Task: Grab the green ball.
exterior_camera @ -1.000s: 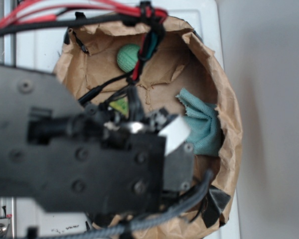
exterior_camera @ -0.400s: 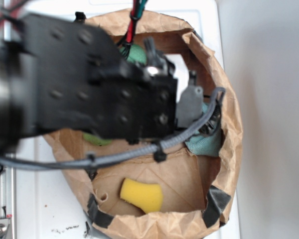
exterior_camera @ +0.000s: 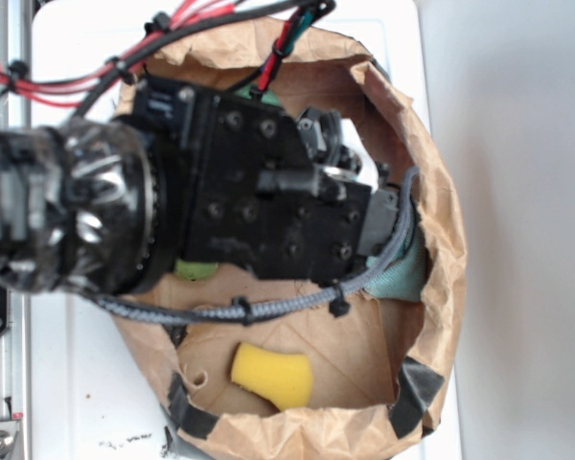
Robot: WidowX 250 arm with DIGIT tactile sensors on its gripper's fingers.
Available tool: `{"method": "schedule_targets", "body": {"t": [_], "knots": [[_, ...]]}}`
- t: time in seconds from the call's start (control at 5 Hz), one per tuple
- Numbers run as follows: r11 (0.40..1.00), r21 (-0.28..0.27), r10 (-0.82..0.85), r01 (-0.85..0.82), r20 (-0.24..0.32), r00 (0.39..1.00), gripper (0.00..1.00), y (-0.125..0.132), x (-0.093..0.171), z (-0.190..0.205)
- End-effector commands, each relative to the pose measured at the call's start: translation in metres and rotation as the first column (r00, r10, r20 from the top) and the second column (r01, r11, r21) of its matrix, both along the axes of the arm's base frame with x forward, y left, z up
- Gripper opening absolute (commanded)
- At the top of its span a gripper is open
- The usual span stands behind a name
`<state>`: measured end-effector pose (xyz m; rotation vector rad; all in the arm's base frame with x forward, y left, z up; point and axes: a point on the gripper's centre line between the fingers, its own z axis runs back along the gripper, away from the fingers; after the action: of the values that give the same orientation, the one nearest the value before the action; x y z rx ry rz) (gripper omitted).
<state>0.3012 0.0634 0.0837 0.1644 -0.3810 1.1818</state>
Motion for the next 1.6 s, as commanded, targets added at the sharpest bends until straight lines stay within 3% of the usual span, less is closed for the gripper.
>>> {"method": "schedule_targets", "body": {"t": [0.0, 0.2, 0.4, 0.6, 0.8, 1.0, 1.2, 1.4], "knots": [[0.998, 0.031, 0.06, -0.06, -0.01, 0.998, 1.0, 0.027, -0.007, 0.009], [0.994, 0.072, 0.084, -0.08, -0.056, 0.995, 1.0, 0.032, -0.012, -0.005], [0.992, 0.077, 0.103, -0.097, -0.083, 0.991, 1.0, 0.037, -0.018, -0.011], [0.99, 0.091, 0.115, -0.108, -0.08, 0.99, 1.0, 0.04, -0.02, -0.014], [0.989, 0.099, 0.115, -0.106, -0.088, 0.99, 1.0, 0.038, -0.047, -0.009], [0.992, 0.052, 0.119, -0.114, -0.126, 0.985, 1.0, 0.043, -0.062, 0.003], [0.989, 0.052, 0.148, -0.142, -0.153, 0.977, 1.0, 0.052, -0.068, 0.001], [0.982, 0.072, 0.181, -0.172, -0.142, 0.973, 1.0, 0.059, -0.06, -0.006]]}}
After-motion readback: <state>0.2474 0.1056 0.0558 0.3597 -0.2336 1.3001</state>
